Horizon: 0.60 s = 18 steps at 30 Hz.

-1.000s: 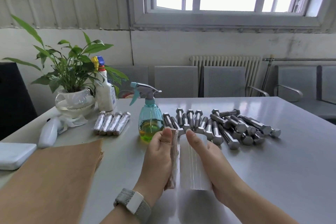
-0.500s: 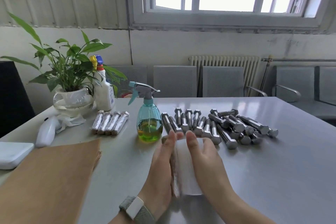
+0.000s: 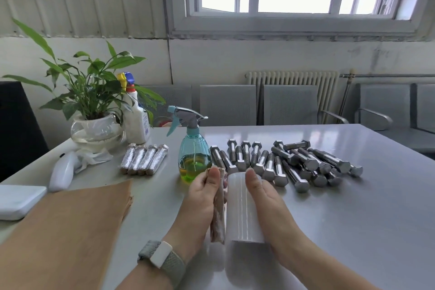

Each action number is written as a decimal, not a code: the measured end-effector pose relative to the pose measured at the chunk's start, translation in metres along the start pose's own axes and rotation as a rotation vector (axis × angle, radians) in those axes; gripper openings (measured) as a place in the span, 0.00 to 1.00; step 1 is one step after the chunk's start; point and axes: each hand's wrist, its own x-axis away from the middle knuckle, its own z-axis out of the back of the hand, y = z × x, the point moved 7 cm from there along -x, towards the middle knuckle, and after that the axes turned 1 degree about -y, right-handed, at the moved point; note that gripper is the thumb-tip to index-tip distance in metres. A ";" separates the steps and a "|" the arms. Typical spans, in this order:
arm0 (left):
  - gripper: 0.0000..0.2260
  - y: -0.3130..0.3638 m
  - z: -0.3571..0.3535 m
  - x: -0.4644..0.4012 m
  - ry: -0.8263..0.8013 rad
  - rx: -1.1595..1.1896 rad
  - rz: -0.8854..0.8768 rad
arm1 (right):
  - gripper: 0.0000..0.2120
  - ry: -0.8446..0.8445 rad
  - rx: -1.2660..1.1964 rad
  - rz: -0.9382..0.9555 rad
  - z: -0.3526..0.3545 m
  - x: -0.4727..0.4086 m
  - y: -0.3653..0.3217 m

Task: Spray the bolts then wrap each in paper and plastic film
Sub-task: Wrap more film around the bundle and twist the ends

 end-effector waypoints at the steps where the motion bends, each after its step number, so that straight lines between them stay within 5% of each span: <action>1: 0.26 0.002 0.001 0.000 0.010 -0.034 -0.022 | 0.39 0.009 -0.001 0.013 -0.002 0.001 -0.002; 5: 0.27 0.008 -0.002 0.006 0.067 -0.059 -0.095 | 0.39 0.062 -0.010 0.081 -0.004 0.006 -0.008; 15: 0.23 -0.009 -0.029 0.015 -0.079 0.441 0.113 | 0.34 0.269 0.207 0.180 0.009 0.014 -0.016; 18: 0.23 -0.011 -0.027 0.012 -0.028 0.399 0.100 | 0.31 0.225 0.026 0.160 0.008 0.010 -0.009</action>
